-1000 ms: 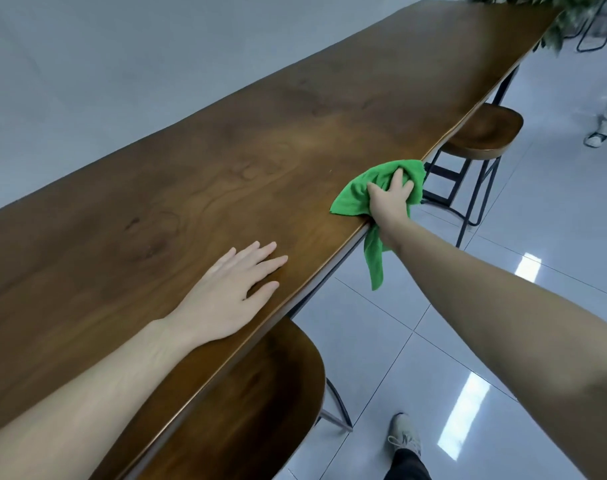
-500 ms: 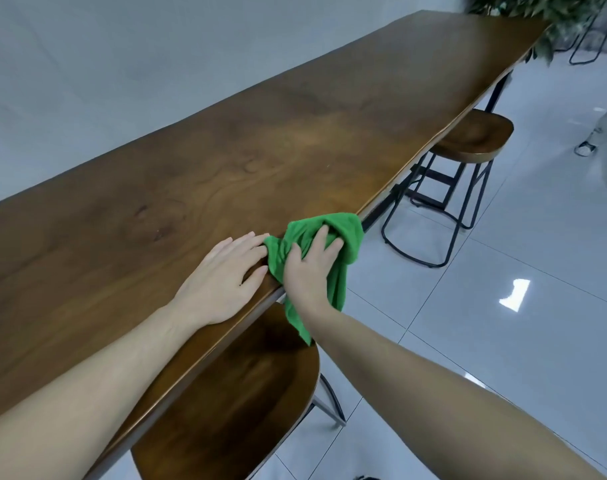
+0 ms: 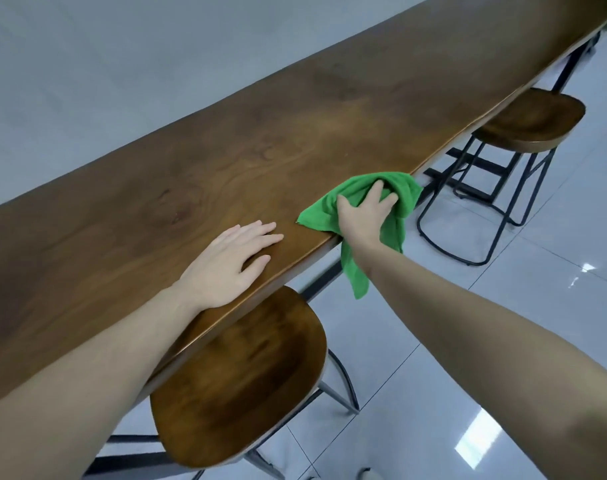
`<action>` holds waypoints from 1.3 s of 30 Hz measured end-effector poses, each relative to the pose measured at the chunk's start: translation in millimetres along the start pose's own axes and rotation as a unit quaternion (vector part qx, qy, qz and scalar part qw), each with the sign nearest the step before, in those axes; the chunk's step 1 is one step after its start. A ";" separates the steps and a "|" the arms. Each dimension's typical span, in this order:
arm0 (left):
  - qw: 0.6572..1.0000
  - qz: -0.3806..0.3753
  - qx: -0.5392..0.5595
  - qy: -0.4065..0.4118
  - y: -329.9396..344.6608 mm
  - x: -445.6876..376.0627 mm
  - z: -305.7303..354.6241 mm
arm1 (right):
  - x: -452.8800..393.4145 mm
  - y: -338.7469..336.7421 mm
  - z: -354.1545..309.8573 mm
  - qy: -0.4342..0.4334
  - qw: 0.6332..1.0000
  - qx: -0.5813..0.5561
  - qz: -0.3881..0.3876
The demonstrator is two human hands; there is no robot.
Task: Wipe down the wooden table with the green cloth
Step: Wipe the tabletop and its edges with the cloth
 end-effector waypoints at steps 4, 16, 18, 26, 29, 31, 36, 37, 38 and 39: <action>1.000 0.005 0.001 -0.002 -0.3 0.4 0.1 | -27.1 -13.4 -3.8 0.012 1.000 0.007 0.008; 0.997 0.066 0.041 -0.028 -6.8 18.5 -7.9 | 55.5 21.4 -3.4 0.000 1.000 -0.016 0.021; 0.999 0.029 0.043 -0.014 -9.2 32.6 -12.6 | 91.8 39.1 -1.3 -0.010 0.999 -0.023 0.022; 0.997 -0.031 0.020 0.062 -35.1 135.2 -64.8 | 250.2 123.6 2.7 -0.012 0.998 -0.052 0.021; 0.996 -0.038 0.025 0.082 -39.7 165.5 -86.0 | 294.3 142.6 4.8 -0.017 0.999 -0.049 0.017; 0.995 -0.047 0.012 0.093 -42.9 184.0 -97.4 | 314.2 150.4 5.5 -0.012 0.999 -0.048 0.011; 0.993 -0.064 -0.001 0.099 -51.9 228.7 -117.7 | 320.7 153.7 3.3 0.007 0.999 -0.048 0.007; 0.993 -0.067 -0.001 0.098 -53.1 236.7 -120.0 | 318.1 152.0 2.8 0.009 0.999 -0.045 0.011; 0.993 -0.068 0.001 0.095 -54.4 244.4 -121.9 | 314.6 149.9 2.3 0.009 0.999 -0.041 0.017; 0.993 -0.069 0.005 0.092 -55.3 251.9 -123.7 | 310.4 147.5 1.6 0.011 0.999 -0.038 0.019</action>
Point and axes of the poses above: each hand's wrist, its own x-axis away from the middle knuckle, its own y-axis out of the palm, z = x × y, the point moved 3 cm from there along -x, towards the middle knuckle, and after that the axes turned 5 degrees about z, right-handed, at the moved point
